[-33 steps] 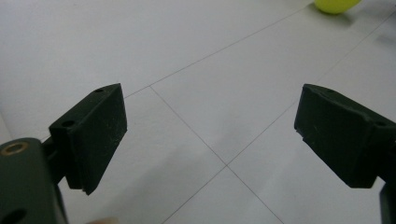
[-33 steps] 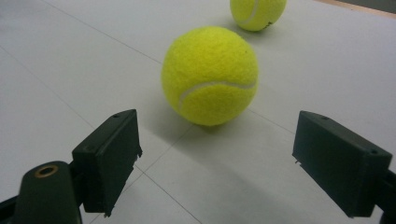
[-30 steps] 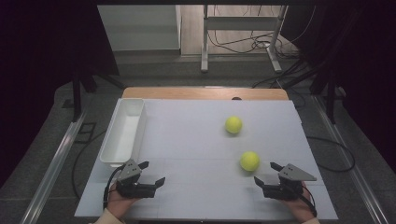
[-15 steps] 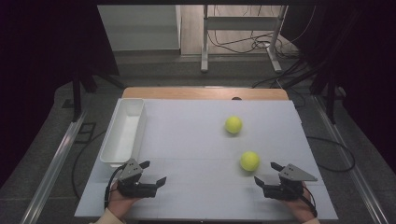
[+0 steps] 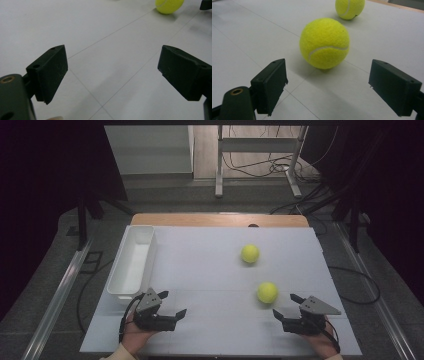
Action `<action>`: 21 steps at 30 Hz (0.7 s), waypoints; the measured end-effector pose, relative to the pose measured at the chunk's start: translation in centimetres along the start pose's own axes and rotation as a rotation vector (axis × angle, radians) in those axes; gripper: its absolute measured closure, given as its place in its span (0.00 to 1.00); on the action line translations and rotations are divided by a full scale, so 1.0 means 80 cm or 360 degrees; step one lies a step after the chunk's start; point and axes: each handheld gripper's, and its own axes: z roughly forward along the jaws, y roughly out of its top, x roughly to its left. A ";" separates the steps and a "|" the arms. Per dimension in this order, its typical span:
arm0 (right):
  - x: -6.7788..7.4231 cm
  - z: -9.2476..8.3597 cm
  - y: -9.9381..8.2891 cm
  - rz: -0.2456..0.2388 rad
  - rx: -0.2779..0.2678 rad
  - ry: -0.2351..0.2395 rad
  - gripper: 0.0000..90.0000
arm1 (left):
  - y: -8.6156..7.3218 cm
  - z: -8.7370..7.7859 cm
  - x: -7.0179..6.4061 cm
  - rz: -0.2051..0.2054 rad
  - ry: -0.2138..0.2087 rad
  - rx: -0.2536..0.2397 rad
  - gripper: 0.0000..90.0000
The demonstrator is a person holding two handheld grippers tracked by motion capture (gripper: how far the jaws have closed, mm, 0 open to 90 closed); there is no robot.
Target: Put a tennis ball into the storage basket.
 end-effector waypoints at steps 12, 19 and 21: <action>0.000 -0.001 0.000 -0.0014 -0.0003 -0.0014 0.17 | 0.025 0.020 -0.013 0.0037 -0.0068 -0.0002 0.11; 0.000 -0.001 0.000 -0.0026 -0.0004 -0.0020 0.17 | 0.035 0.034 -0.018 0.0032 -0.0102 0.0010 0.11; 0.000 -0.001 0.000 -0.0028 -0.0003 -0.0020 0.17 | 0.036 0.036 -0.018 0.0030 -0.0105 0.0008 0.11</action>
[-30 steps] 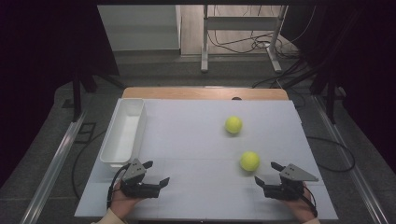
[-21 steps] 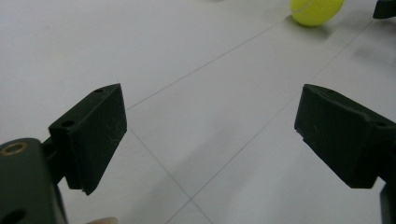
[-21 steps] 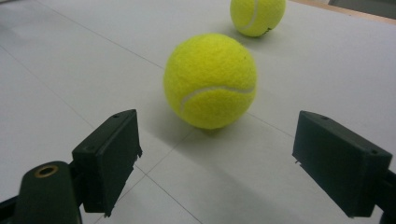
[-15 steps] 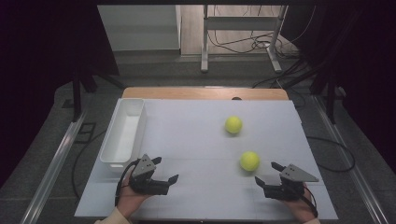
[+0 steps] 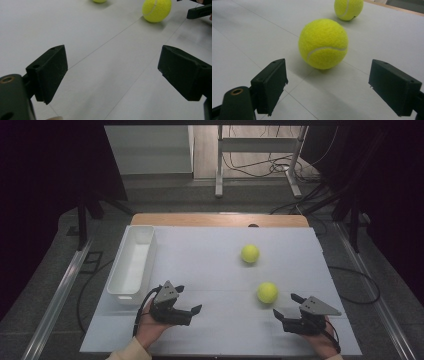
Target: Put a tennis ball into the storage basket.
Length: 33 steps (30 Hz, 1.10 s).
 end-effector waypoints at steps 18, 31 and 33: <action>0.000 0.001 0.000 -0.0007 0.0002 0.0001 0.17 | 0.021 0.028 0.001 -0.0001 -0.0028 0.0029 0.11; 0.001 0.002 0.001 -0.0011 0.0011 0.0004 0.17 | 0.036 0.055 -0.011 0.0029 -0.0064 0.0060 0.11; 0.000 0.002 0.000 -0.0009 0.0008 0.0006 0.17 | 0.039 0.058 -0.012 0.0034 -0.0067 0.0061 0.11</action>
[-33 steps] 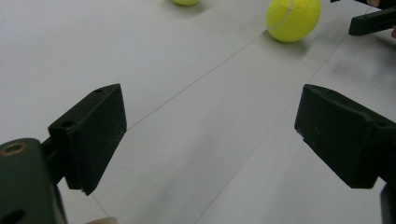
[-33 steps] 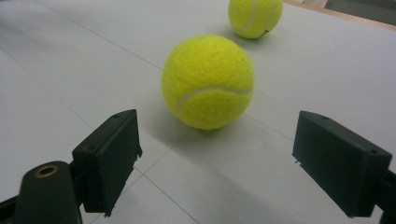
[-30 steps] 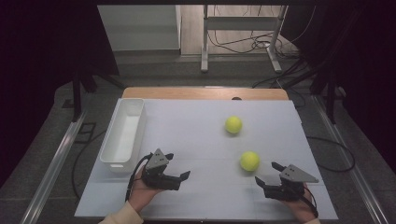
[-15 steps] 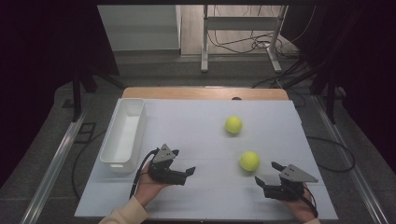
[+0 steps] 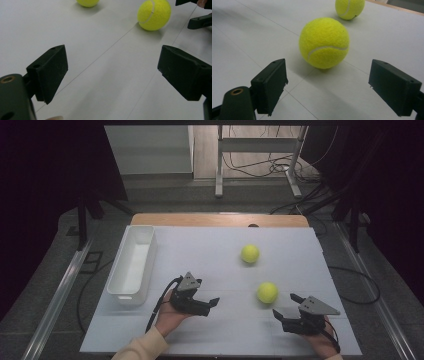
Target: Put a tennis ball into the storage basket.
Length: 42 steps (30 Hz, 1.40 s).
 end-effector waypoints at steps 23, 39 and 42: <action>-0.002 0.000 -0.001 0.0001 0.0009 0.0003 0.17 | 0.020 0.029 -0.010 0.0023 -0.0036 0.0011 0.11; -0.001 0.000 -0.002 -0.0012 0.0027 0.0006 0.17 | 0.027 0.045 -0.018 0.0042 -0.0073 0.0027 0.11; -0.001 0.000 -0.002 -0.0012 0.0026 0.0007 0.17 | 0.028 0.048 -0.018 0.0040 -0.0076 0.0031 0.12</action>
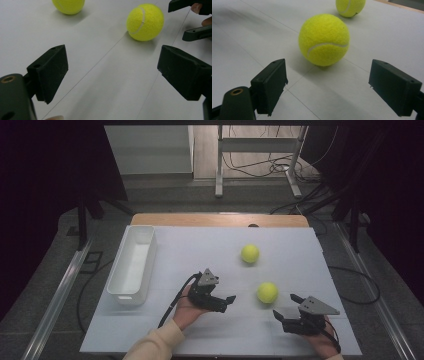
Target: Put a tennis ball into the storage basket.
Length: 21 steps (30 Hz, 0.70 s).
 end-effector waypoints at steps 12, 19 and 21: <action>-0.001 -0.001 -0.001 -0.0005 0.0004 -0.0003 0.17 | 0.006 0.026 -0.007 0.0009 -0.0042 0.0037 0.12; -0.001 0.000 -0.002 -0.0007 0.0015 -0.0007 0.17 | 0.012 0.036 -0.011 0.0021 -0.0071 0.0038 0.12; 0.000 0.000 -0.002 -0.0008 0.0018 -0.0007 0.17 | 0.014 0.038 -0.012 0.0024 -0.0076 0.0038 0.12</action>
